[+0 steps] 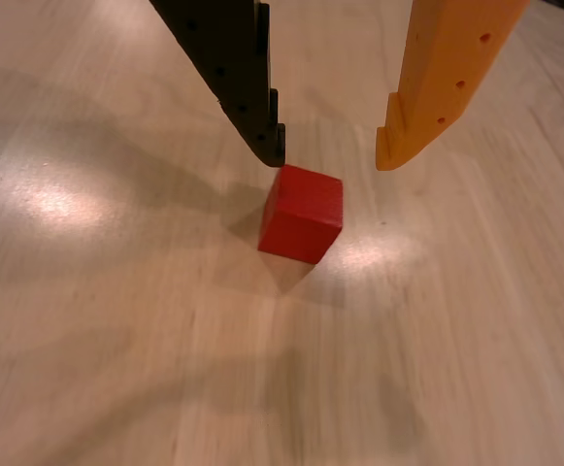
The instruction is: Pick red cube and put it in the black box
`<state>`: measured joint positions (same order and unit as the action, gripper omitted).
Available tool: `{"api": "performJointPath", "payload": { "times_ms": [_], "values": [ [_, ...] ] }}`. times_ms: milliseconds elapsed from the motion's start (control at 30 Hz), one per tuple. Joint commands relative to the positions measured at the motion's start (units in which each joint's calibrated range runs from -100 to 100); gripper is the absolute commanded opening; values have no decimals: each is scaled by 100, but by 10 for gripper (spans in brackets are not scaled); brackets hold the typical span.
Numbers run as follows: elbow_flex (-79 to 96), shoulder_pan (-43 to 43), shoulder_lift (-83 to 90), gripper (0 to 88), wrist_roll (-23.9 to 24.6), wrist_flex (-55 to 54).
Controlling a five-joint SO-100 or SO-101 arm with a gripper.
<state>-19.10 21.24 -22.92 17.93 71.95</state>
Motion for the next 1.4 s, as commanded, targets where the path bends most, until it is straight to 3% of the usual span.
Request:
{"api": "performJointPath", "payload": {
  "times_ms": [0,267,1367],
  "values": [
    [-733,415,3,153,16,-78],
    [-742,645,-457,296,296,-78],
    [-1538,952,-1058,293,351,-70]
  ]
}}
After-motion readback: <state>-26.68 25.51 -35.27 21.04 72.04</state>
